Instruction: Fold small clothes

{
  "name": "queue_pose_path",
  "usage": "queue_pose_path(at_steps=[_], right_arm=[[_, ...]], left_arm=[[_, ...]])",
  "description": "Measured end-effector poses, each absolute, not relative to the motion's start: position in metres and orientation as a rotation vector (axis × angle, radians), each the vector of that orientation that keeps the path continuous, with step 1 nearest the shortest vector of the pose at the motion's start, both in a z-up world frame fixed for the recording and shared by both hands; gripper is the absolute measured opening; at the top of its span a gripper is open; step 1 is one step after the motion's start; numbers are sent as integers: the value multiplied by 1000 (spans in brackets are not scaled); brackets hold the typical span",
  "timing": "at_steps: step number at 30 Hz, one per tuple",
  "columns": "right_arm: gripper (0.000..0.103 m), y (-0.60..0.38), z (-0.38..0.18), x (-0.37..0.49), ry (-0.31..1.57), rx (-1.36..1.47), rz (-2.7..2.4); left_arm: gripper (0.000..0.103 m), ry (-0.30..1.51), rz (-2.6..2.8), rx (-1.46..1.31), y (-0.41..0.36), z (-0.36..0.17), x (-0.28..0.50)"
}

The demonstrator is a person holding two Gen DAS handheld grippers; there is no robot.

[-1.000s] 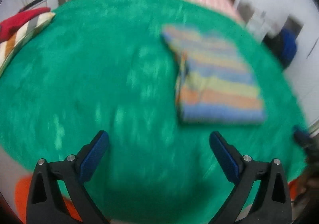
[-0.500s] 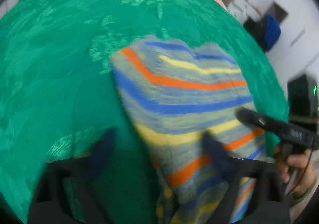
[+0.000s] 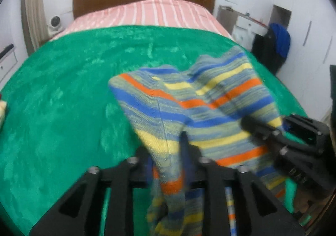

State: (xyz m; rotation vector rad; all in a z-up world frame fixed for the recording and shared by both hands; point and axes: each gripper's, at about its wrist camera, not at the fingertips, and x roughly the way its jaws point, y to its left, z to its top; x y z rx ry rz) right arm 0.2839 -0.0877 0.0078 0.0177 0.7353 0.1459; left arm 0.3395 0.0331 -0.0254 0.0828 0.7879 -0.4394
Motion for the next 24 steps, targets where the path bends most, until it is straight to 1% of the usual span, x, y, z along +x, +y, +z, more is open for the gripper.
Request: queue_pose_path(at_steps=[1,2,3,4,6,8,12,16,19,24], right_arm=[[30,-97,7,292,738,42,136],[44,-104,3,304,763,38,105],[85,-108,0,308,787,16,66],[101,-114,-4,313,810,-18,7],[102,-129,-7,299,799,-51,-44],[102,-137,-11,278,804,-65,-62],[102,-130,-8,225,777,-86,-63],[102,-116,7,167,707,-58,-13],[102,-112,13,145,711,-24,13],[102,-119,20,119,721,7,-32]], left_arm=[[66,782,-380,123,31,-31,344],[89,781,-330,153,32,-35,346],[92,766,-258,193,33,-40,346],[92,740,-222,216,37,-43,338],[94,702,-206,236,45,-45,316],[101,658,-215,240,49,-42,289],[103,551,-194,210,52,-23,234],[103,611,-224,135,47,-12,213],[103,655,-237,93,45,-9,197],[103,681,-246,74,39,-3,169]])
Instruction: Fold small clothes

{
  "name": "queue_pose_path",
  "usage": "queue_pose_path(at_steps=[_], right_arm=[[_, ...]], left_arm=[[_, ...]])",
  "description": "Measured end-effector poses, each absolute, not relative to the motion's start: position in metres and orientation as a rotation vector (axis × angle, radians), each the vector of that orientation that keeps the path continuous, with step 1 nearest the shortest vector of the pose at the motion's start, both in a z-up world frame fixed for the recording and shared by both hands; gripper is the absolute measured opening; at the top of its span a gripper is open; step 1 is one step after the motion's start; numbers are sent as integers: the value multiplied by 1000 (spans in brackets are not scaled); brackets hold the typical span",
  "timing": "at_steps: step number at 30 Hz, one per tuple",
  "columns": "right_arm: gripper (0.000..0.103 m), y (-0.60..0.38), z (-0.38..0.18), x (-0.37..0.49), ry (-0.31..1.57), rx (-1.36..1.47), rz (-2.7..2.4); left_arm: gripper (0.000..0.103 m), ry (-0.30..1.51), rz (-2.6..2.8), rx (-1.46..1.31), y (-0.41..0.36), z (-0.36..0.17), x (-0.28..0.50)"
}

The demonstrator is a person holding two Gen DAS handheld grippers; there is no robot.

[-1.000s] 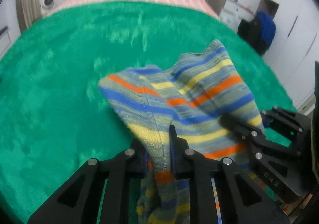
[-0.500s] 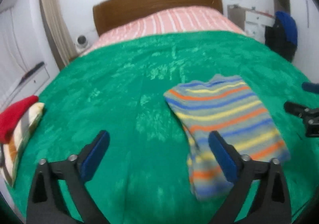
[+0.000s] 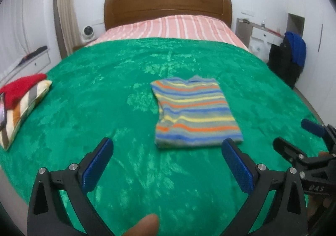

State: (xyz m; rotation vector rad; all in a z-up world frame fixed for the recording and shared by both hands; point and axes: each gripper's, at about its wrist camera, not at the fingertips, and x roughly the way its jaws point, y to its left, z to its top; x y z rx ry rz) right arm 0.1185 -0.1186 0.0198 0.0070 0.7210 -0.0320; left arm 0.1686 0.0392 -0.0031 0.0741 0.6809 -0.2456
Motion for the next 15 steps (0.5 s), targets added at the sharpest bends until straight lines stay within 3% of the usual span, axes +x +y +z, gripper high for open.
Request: queue_pose_path(at_steps=[15], right_arm=[[102,-118,39,84,671,29,-58]], left_arm=[[103,677,-142,70,42,6,134]])
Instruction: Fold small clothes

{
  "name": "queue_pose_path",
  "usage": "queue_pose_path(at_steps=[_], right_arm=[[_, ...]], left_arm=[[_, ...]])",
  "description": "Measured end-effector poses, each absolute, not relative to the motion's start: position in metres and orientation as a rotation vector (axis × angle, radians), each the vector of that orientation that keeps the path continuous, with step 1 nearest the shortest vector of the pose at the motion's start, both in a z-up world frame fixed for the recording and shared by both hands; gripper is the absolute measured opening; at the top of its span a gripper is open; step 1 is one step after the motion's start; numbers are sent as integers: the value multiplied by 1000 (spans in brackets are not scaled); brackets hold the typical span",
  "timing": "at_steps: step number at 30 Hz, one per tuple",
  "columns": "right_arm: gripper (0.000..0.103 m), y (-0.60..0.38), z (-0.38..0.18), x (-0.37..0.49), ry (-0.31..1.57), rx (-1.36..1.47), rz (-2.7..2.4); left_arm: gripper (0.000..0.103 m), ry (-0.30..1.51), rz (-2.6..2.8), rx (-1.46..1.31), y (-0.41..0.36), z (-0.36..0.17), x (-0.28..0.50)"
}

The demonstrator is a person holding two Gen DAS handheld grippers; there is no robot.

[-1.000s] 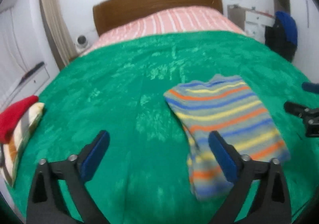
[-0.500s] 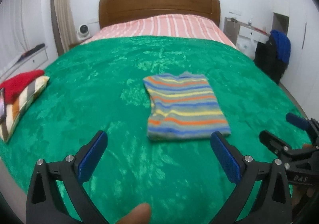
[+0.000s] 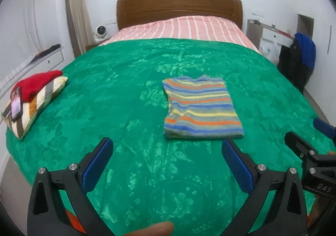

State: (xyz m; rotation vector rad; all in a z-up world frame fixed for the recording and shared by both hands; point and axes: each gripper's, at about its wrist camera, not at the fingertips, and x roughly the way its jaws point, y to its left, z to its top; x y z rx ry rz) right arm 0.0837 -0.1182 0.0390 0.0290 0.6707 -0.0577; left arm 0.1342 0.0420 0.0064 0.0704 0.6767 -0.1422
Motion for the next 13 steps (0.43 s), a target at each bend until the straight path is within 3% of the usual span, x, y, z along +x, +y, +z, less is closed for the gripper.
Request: queue_pose_path(at_steps=[7,13], right_arm=[[102,-122,50,79,639,105,40],[102,-95,33,90,820,-52,157]], left_arm=[[103,661,-129,96,45,13,132],[103,619,-76,144,51,24,128]])
